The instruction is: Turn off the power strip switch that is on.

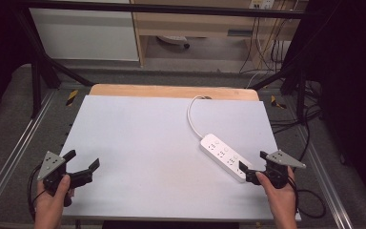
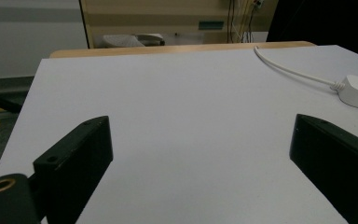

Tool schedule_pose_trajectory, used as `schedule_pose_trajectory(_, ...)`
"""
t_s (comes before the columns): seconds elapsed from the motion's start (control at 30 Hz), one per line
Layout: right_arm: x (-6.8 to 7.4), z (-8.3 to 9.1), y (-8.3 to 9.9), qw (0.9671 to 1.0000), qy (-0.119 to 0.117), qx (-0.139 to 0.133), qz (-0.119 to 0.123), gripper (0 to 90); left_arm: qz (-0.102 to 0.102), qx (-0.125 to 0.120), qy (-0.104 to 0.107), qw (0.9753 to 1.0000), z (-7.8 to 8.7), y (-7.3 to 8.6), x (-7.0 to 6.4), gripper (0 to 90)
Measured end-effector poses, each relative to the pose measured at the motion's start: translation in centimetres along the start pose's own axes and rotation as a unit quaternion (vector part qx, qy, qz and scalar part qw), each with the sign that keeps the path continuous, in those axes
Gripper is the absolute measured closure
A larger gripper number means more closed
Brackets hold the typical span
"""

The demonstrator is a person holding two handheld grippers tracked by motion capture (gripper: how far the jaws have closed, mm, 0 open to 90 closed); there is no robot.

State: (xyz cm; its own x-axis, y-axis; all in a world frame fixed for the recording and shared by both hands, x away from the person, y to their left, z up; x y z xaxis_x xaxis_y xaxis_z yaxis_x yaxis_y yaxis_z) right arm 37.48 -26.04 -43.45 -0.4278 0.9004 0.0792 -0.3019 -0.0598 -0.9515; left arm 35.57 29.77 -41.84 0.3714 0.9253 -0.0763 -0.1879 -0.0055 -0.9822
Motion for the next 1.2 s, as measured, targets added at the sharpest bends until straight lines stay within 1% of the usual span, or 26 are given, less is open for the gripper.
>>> schedule_pose_trajectory(0.13,0.1,-0.1,0.0,1.0,0.005,0.002,0.003,6.4,-0.002,0.003,-0.002,1.0,-0.1,0.1,0.0,5.7)
schedule_pose_trajectory(0.33,0.4,0.0,-0.5,0.9998,0.016,-0.006,0.006,5.7,-0.004,0.006,-0.001,1.0,-0.1,0.1,0.0,5.7)
schedule_pose_trajectory(0.37,0.5,0.0,-0.7,0.9998,0.017,-0.007,0.008,6.0,-0.005,0.006,0.0,1.0,-0.1,0.1,-0.1,5.8)
schedule_pose_trajectory(0.4,0.6,0.0,-1.1,0.9995,0.021,-0.014,0.017,6.6,-0.007,0.008,-0.001,0.9999,-0.1,0.2,-0.1,5.7)
schedule_pose_trajectory(0.47,0.7,0.0,-1.2,0.9995,0.022,-0.014,0.018,7.2,-0.007,0.008,0.0,0.9999,-0.2,0.2,-0.2,5.7)
schedule_pose_trajectory(0.5,1.0,0.0,-1.9,0.9995,0.018,-0.021,0.016,8.6,-0.006,0.009,0.001,0.9999,-0.2,0.2,-0.2,5.7)
schedule_pose_trajectory(0.57,1.3,-0.1,-2.5,0.9996,0.014,-0.018,0.013,7.9,-0.008,0.009,0.0,0.9999,-0.2,0.2,-0.2,5.7)
schedule_pose_trajectory(0.63,1.4,-0.2,-2.7,0.9997,0.013,-0.016,0.016,7.6,-0.009,0.009,-0.001,0.9999,-0.2,0.2,-0.2,5.7)
schedule_pose_trajectory(0.67,1.4,-0.6,-3.0,1.0,-0.004,0.001,0.007,5.4,-0.01,0.01,-0.002,0.9999,-0.2,0.3,-0.2,5.7)
schedule_pose_trajectory(0.7,1.5,-0.8,-3.2,0.9999,-0.01,0.007,-0.004,5.8,-0.01,0.011,-0.004,0.9999,-0.2,0.3,-0.2,5.7)
schedule_pose_trajectory(0.73,1.4,-0.9,-3.4,0.9999,-0.012,0.002,-0.005,6.4,-0.011,0.013,-0.004,0.9999,-0.2,0.4,-0.2,5.7)
schedule_pose_trajectory(0.8,1.4,-1.2,-3.8,1.0,-0.008,0.0,0.003,6.2,-0.011,0.013,-0.005,0.9998,-0.3,0.4,-0.2,5.7)
schedule_pose_trajectory(0.83,1.4,-1.2,-3.8,1.0,-0.008,0.0,0.003,6.2,-0.011,0.013,-0.005,0.9998,-0.3,0.4,-0.2,5.7)
schedule_pose_trajectory(0.87,1.2,-1.4,-4.3,0.9999,-0.009,-0.009,0.009,6.3,-0.011,0.014,-0.005,0.9998,-0.3,0.5,-0.2,5.7)
schedule_pose_trajectory(0.9,1.2,-1.4,-4.3,0.9999,-0.009,-0.009,0.009,6.3,-0.011,0.014,-0.005,0.9998,-0.3,0.5,-0.2,5.7)
schedule_pose_trajectory(0.93,1.1,-1.6,-4.7,0.9999,-0.005,-0.011,0.011,5.9,-0.01,0.013,-0.003,0.9999,-0.3,0.5,-0.2,5.7)
schedule_pose_trajectory(1.0,1.0,-1.6,-4.9,0.9999,-0.007,-0.011,0.008,6.5,-0.011,0.011,-0.002,0.9999,-0.3,0.4,-0.2,5.6)
schedule_pose_trajectory(1.07,0.8,-1.6,-5.3,0.9999,0.0,-0.013,0.009,7.6,-0.011,0.008,0.0,0.9999,-0.3,0.4,-0.2,5.5)
schedule_pose_trajectory(1.2,0.9,-1.7,-5.2,0.9998,0.002,-0.014,0.014,8.6,-0.008,0.011,0.0,0.9999,-0.4,0.4,-0.2,5.6)
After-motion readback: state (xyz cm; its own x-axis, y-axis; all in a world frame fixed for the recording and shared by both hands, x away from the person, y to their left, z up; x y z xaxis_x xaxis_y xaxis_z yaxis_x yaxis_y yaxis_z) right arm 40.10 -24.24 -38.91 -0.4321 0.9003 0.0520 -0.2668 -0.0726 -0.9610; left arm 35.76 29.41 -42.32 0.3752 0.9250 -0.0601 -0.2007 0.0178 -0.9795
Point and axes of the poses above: each handheld gripper's, and its own axes: z roughly backward along the jaws, y roughly out of its underside, x roughly to its left, the point moved 5 cm from there along -z, roughly forward along the jaws, and after that the axes turned 9 degrees about -x, right-handed, at the moved point
